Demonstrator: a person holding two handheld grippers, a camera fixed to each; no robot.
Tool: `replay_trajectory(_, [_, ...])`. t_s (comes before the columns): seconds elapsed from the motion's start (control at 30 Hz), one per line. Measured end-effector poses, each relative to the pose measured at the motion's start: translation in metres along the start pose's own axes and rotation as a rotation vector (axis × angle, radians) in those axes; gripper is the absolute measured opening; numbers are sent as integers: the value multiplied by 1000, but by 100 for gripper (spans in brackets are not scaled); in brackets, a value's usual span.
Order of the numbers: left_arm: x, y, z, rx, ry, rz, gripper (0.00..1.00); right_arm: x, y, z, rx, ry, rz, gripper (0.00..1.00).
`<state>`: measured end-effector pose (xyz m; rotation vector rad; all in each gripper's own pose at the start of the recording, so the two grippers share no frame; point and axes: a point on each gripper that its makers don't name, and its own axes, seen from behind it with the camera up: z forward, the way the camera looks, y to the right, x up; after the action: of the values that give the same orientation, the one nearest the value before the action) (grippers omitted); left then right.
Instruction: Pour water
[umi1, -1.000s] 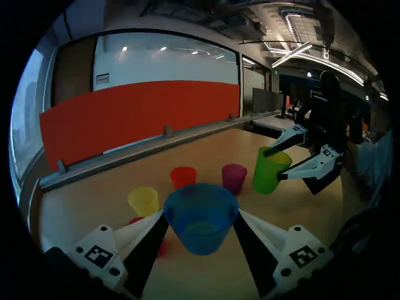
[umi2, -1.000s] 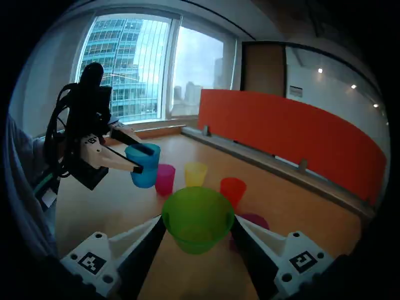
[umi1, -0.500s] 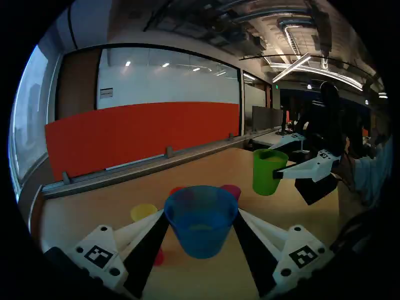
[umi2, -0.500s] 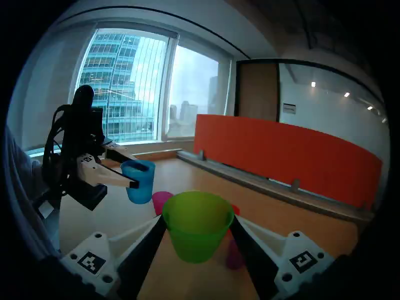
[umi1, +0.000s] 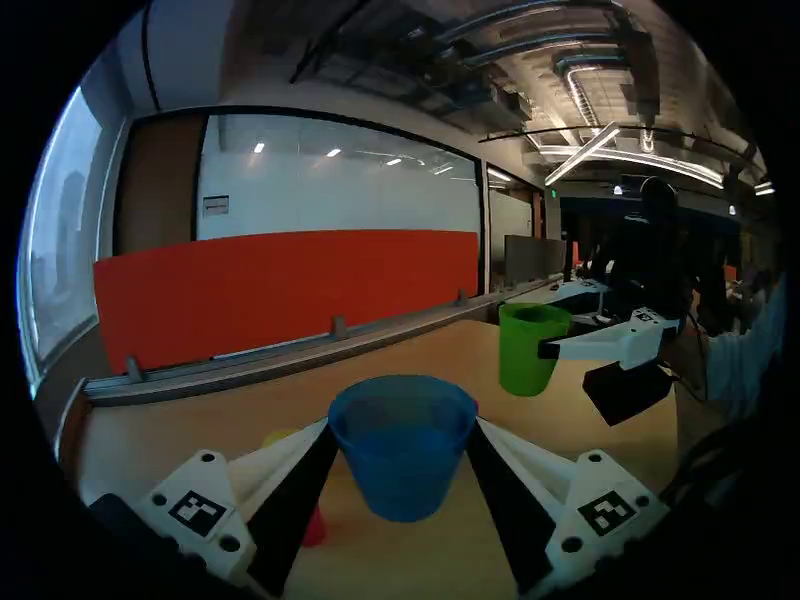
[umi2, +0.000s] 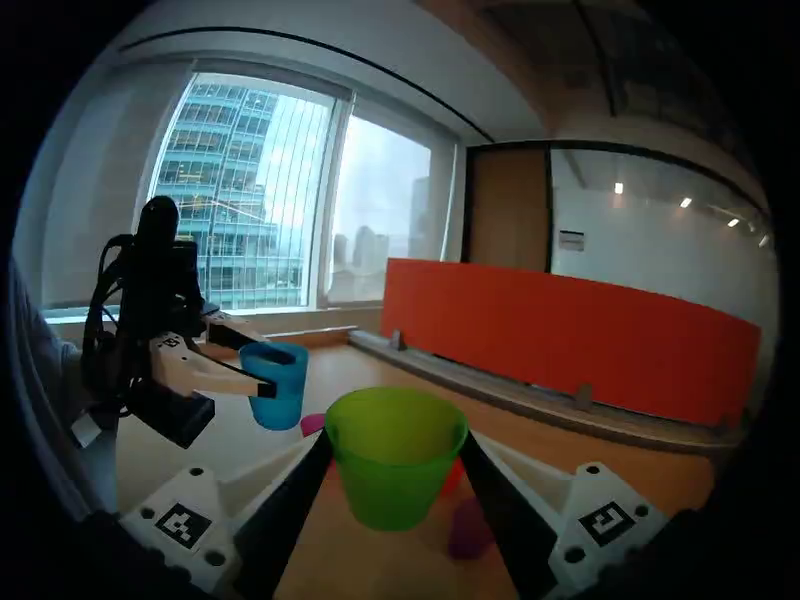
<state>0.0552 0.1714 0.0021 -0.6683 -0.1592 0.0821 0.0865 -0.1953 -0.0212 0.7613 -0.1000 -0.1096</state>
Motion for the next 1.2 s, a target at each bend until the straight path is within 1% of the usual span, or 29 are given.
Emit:
replay_trajectory(0.3, [13, 1, -2, 11, 37, 16, 86, 5, 2, 2, 1, 13, 3, 92])
replay_trajectory(0.5, [30, -3, -4, 31, 64, 60, 86, 9, 1, 0, 7, 23, 8, 92])
replay_trajectory(0.67, [46, -4, -6, 43, 87, 109, 86, 12, -3, 0, 23, 34, 18, 92])
replay_trajectory(0.8, [56, -1, -6, 43, 99, 157, 86, 10, -9, 1, 39, 34, 18, 92])
replay_trajectory(1.0, [73, -1, -6, 73, 115, 239, 86, 5, -19, 4, 66, 28, 6, 92])
replay_trajectory(1.2, [89, 1, -4, 91, 120, 324, 86, 1, -30, 9, 89, 26, 1, 92])
